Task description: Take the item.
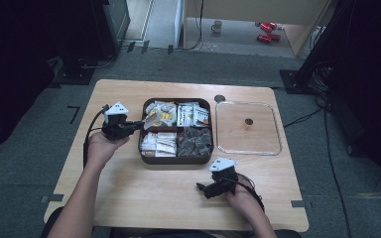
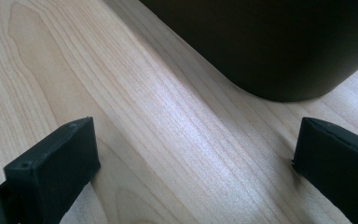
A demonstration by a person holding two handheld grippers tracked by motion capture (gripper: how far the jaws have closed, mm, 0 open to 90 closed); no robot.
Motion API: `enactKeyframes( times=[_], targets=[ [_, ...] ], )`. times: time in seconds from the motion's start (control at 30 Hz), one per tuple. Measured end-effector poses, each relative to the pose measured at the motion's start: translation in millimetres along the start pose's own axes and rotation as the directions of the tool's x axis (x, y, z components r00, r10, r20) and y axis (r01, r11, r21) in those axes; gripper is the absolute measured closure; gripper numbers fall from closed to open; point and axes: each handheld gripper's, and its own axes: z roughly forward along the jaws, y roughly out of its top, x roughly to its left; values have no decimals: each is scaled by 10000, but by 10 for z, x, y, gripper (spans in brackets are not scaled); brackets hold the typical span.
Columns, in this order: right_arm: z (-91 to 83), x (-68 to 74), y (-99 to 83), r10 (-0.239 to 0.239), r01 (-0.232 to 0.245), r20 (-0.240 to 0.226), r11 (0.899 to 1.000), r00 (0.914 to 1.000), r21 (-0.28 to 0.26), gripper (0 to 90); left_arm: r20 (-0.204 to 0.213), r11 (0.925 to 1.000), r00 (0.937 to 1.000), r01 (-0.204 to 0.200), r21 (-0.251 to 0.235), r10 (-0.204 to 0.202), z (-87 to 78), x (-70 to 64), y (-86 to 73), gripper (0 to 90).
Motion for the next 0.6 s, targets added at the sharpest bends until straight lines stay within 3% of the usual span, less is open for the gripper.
enactKeyframes(
  times=[0.6],
  targets=[
    [3, -10, 5, -87, 87, -81, 10000, 9999, 18, 0, -429, 9978, 9970, 630, -206, -639, -254, 189, -79, 900]
  ],
)
